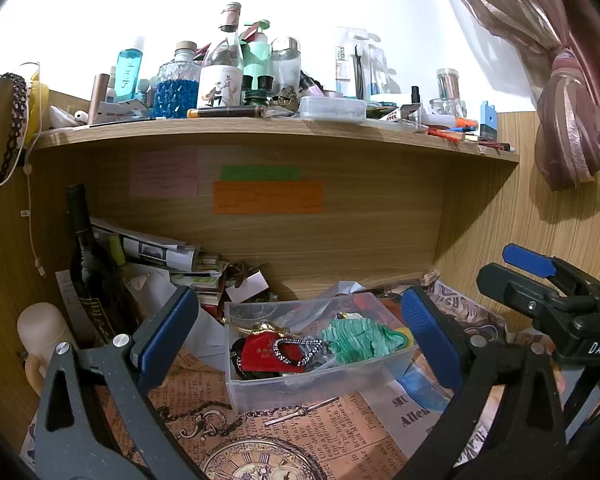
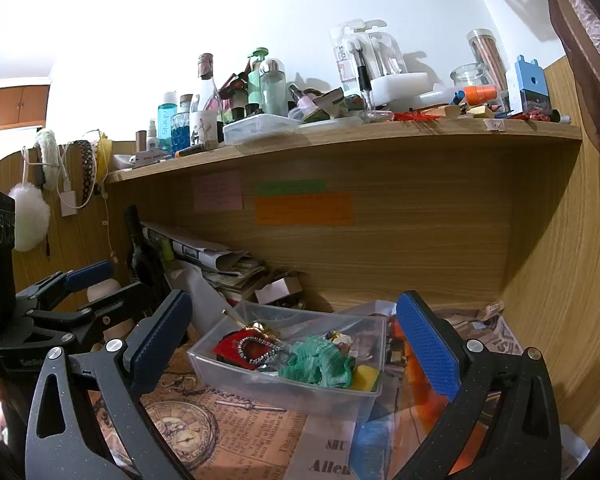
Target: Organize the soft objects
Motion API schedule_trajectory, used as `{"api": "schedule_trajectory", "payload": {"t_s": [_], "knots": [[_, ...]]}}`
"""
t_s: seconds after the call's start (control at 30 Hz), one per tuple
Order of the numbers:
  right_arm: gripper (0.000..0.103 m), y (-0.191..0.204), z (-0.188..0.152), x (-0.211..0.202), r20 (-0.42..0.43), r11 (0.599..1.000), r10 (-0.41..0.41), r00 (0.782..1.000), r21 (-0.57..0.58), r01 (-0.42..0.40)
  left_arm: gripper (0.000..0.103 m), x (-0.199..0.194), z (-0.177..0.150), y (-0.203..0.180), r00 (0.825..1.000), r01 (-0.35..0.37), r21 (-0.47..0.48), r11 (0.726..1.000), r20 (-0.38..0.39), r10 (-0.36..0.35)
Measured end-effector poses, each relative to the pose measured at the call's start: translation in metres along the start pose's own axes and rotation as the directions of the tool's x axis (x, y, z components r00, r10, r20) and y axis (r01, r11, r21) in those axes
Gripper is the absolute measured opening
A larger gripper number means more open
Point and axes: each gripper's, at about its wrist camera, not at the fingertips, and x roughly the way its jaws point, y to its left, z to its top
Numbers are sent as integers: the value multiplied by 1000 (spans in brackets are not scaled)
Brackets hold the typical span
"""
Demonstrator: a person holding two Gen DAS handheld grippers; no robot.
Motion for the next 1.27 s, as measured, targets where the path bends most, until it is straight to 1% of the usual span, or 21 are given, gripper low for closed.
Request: {"api": "schedule_trajectory", "payload": {"t_s": [0.47, 0.63, 1.27], "knots": [[103, 1, 0, 1, -3, 1000, 0, 1000, 3, 0, 103, 2, 0, 1, 1000, 7, 1, 1000, -7, -7], [103, 1, 0, 0, -6, 1000, 0, 1000, 4, 0, 103, 6, -2, 5, 999, 27, -2, 1000, -18, -27], [103, 0, -4, 9, -23, 1000, -8, 1000, 10, 8, 103, 7, -2, 5, 999, 27, 1, 1000, -19, -27]]}}
